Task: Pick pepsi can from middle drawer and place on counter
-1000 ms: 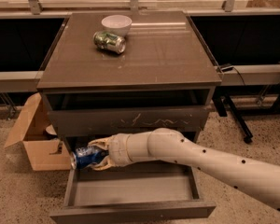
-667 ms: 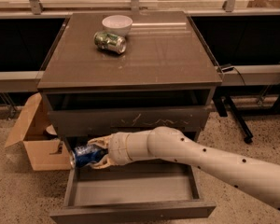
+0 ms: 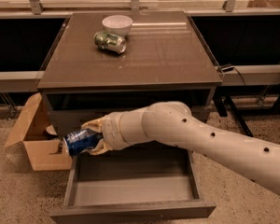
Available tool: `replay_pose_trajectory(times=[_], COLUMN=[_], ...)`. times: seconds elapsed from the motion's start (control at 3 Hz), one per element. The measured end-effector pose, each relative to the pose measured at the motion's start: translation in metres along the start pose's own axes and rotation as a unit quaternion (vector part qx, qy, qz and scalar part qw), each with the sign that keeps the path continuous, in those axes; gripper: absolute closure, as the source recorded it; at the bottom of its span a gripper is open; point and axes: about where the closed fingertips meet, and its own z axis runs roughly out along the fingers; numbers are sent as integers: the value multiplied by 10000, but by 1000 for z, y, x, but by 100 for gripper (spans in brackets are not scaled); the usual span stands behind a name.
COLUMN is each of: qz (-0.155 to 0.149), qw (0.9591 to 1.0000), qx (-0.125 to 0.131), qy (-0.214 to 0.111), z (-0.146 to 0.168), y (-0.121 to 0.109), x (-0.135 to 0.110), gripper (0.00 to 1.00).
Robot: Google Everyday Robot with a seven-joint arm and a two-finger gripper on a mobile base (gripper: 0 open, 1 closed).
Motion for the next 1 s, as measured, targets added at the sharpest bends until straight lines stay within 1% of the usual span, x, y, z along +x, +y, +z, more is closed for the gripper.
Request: replay_pose_trajectory(times=[0.33,0.67,1.0], qz=[-364,-735,-768], qw=[9986,9949,9944], qx=[-98,-90,-93], qy=[364,690,713], z=[-28,-52,-53], y=[-34,-55,-56], x=[-24,-41,-43], gripper=[100,100,100])
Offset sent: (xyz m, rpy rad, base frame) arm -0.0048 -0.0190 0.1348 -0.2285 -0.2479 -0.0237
